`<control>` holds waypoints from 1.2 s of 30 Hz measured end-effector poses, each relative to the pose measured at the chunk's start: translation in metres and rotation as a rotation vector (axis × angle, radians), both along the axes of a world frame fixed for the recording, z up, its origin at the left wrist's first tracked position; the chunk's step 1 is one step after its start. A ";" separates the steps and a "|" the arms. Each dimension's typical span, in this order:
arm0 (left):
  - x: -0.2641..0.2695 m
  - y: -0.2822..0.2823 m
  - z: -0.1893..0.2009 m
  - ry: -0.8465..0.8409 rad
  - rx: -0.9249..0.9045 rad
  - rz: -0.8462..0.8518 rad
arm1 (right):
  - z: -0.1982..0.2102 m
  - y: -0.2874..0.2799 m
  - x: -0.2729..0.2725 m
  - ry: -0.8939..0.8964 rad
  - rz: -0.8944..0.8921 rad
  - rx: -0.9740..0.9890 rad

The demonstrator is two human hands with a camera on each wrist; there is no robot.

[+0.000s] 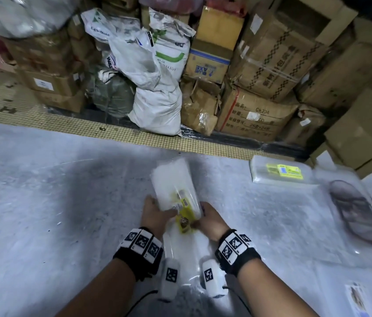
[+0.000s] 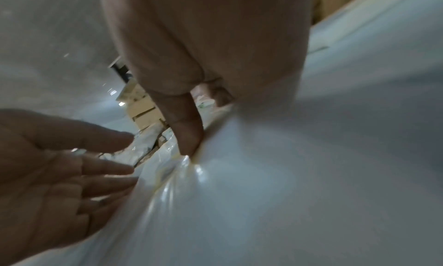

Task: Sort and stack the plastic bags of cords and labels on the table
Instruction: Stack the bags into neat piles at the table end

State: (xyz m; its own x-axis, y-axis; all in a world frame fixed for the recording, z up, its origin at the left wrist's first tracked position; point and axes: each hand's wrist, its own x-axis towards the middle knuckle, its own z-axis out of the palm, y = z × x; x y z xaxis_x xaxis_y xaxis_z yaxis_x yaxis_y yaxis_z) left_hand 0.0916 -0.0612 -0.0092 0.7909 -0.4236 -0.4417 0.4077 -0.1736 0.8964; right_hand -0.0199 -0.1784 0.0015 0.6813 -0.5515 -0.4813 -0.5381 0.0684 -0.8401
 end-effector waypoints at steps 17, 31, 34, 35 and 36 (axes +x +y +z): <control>-0.068 -0.015 0.027 -0.148 -0.201 -0.106 | 0.033 -0.013 -0.061 -0.242 -0.044 0.025; -0.084 -0.058 0.103 -0.531 -0.395 -0.149 | 0.086 -0.046 -0.064 -0.543 -0.082 -0.309; -0.089 -0.063 0.107 -0.469 -0.435 -0.140 | 0.087 -0.045 -0.067 -0.557 -0.086 -0.340; -0.090 -0.064 0.108 -0.466 -0.432 -0.137 | 0.087 -0.046 -0.068 -0.560 -0.082 -0.340; -0.092 -0.064 0.109 -0.468 -0.426 -0.128 | 0.086 -0.046 -0.070 -0.567 -0.077 -0.340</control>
